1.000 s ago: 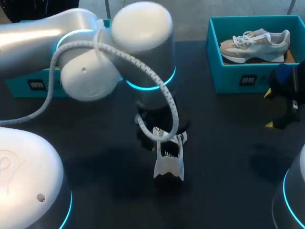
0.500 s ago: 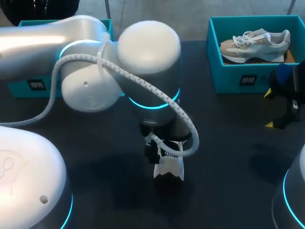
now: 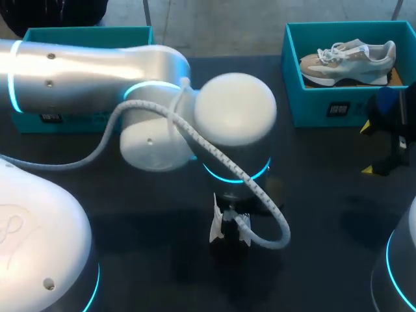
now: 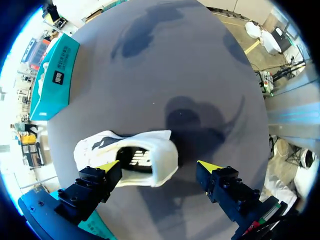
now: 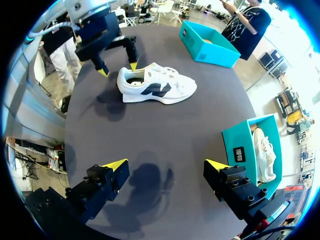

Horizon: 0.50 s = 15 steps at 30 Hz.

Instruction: Take the shoe out of the shoebox, open the shoe tongue, remove and reinsert the insole, then place the shoe into the shoebox

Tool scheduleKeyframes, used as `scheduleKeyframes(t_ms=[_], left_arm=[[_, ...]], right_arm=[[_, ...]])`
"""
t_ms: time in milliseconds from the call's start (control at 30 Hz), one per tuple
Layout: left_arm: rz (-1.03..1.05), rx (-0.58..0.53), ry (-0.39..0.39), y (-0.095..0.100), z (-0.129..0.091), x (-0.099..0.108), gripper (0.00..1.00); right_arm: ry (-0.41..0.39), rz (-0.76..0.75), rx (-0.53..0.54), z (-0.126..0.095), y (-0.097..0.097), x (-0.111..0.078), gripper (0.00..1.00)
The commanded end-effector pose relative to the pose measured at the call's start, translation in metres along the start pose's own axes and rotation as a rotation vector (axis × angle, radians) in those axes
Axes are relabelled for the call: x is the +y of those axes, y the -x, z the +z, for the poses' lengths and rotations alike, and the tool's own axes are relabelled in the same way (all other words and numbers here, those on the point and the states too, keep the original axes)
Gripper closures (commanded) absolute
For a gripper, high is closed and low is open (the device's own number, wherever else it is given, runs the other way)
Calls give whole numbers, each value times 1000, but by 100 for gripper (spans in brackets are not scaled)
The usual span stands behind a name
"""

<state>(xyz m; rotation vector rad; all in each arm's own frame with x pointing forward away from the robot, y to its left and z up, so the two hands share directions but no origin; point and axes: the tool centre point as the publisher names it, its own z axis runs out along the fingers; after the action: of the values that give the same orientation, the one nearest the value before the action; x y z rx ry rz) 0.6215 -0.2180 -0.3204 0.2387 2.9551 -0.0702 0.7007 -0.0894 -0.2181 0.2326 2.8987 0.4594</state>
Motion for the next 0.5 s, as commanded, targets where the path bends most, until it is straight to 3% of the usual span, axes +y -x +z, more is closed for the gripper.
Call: scheduleKeyframes(t_ms=[33,500], left_arm=[[-21,0,1,-3,25,-3,0],[-92,20,-3,-15,57,8,0]], right_arm=[[-3,1,-1,1,0,0,0],[-3,1,-1,1,0,0,0]])
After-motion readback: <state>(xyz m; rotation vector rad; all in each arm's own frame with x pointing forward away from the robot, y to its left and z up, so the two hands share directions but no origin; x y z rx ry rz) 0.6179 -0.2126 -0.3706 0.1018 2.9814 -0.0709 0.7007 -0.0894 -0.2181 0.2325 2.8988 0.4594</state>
